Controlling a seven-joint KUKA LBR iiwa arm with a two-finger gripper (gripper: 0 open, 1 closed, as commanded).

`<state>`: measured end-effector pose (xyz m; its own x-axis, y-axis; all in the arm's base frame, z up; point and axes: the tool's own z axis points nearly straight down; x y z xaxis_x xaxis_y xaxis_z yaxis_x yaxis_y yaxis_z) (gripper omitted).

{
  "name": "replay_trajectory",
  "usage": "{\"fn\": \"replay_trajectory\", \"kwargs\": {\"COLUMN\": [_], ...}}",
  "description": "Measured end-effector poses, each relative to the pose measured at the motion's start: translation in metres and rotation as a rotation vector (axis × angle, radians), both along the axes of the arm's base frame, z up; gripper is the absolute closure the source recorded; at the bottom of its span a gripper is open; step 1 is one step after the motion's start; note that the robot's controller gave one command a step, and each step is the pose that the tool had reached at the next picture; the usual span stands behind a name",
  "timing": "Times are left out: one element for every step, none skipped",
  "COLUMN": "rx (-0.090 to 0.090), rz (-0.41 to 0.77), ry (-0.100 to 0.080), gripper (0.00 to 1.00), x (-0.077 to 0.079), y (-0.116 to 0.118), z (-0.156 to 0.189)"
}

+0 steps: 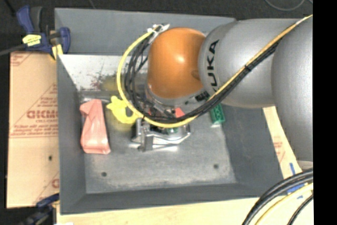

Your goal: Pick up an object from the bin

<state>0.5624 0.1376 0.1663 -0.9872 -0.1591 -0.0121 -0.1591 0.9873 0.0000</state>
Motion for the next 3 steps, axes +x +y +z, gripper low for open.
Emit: {"fn": "replay_trajectory", "kwargs": {"rx": [-0.001,0.001,0.001], "rz": [0.119,0.216,0.354], "ry": [0.0,0.007,-0.006], "gripper": [0.0,0.0,0.0], "x": [0.023,0.053,0.055], "y": [-0.007,-0.026,-0.084], "z": [-0.06,-0.09,-0.093]}}
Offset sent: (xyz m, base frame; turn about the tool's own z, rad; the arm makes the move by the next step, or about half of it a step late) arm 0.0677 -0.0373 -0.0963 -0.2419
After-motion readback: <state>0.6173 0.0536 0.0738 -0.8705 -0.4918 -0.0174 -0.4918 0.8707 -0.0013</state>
